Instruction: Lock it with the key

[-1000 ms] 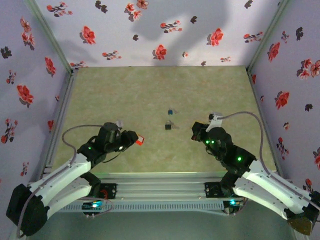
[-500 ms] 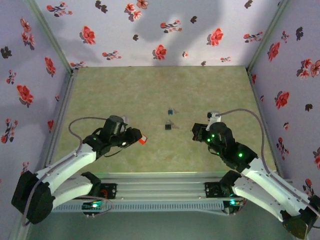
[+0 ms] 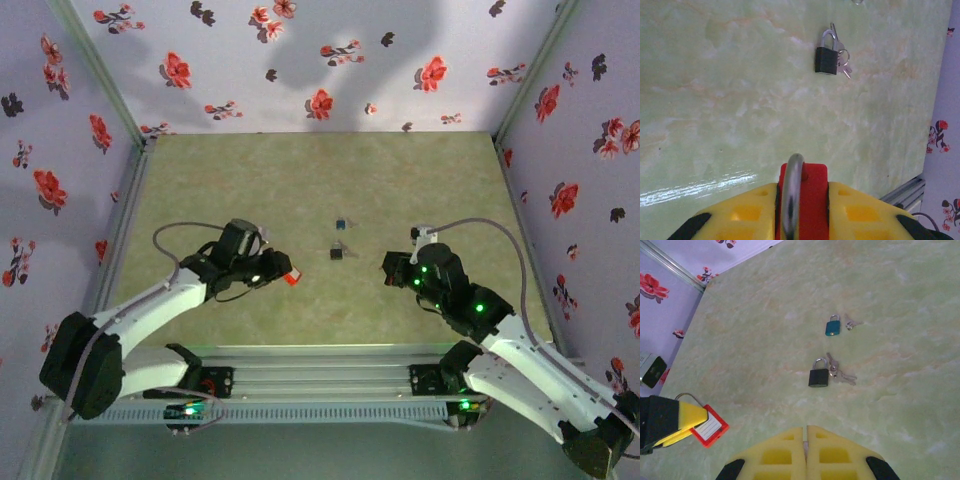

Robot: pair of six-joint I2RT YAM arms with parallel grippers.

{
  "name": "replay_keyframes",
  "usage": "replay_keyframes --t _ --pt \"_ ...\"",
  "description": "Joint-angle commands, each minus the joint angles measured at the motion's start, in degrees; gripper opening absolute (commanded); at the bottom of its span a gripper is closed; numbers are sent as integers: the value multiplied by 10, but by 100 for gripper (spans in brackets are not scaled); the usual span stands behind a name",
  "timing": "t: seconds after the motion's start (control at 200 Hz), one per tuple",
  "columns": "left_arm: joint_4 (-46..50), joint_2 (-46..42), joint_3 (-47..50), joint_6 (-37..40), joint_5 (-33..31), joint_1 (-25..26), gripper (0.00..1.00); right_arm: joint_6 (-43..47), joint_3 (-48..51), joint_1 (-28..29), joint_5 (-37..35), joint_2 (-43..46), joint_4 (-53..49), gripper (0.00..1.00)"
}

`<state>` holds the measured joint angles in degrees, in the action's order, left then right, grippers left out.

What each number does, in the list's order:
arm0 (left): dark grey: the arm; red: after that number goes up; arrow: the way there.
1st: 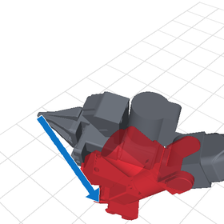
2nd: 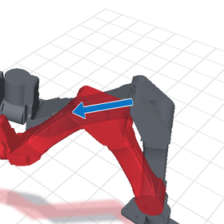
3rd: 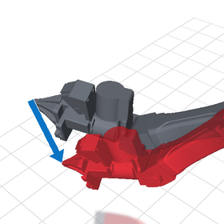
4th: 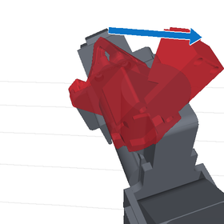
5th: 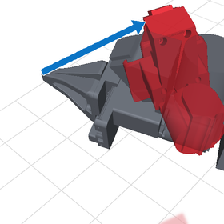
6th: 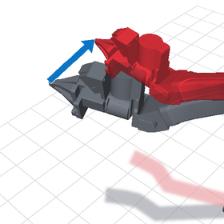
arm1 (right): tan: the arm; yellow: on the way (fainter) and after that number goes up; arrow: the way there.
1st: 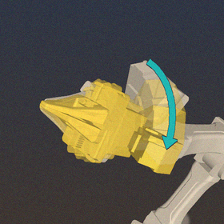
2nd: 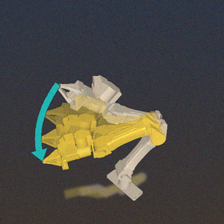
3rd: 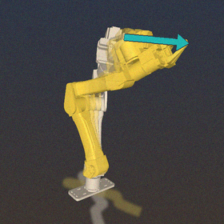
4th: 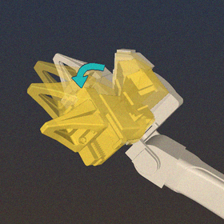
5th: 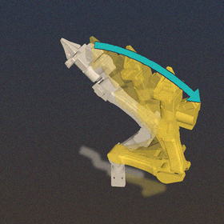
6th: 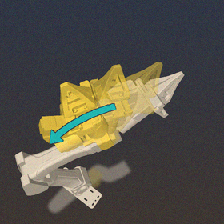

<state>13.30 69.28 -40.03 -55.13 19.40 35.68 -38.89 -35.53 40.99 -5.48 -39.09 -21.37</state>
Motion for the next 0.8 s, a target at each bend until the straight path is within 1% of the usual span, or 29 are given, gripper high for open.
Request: replay_keyframes --t 0.0,0.245,0.355,0.57,0.715,0.795 --pt "1 21 -28 29 25 -9 0 15 -2 -6 17 2 1 0" --pt "-2 91 -66 54 56 -18 0 15 9 -6 40 1 17 0" --pt "7 121 -89 71 67 -31 0 15 12 -6 50 0 22 0" --pt "10 169 -122 99 64 -47 0 17 19 -6 67 0 27 0" --pt "-28 210 -130 81 86 -47 0 21 21 -6 76 1 31 0" --pt "-28 223 -136 84 73 -49 0 23 22 -6 81 -1 31 0"
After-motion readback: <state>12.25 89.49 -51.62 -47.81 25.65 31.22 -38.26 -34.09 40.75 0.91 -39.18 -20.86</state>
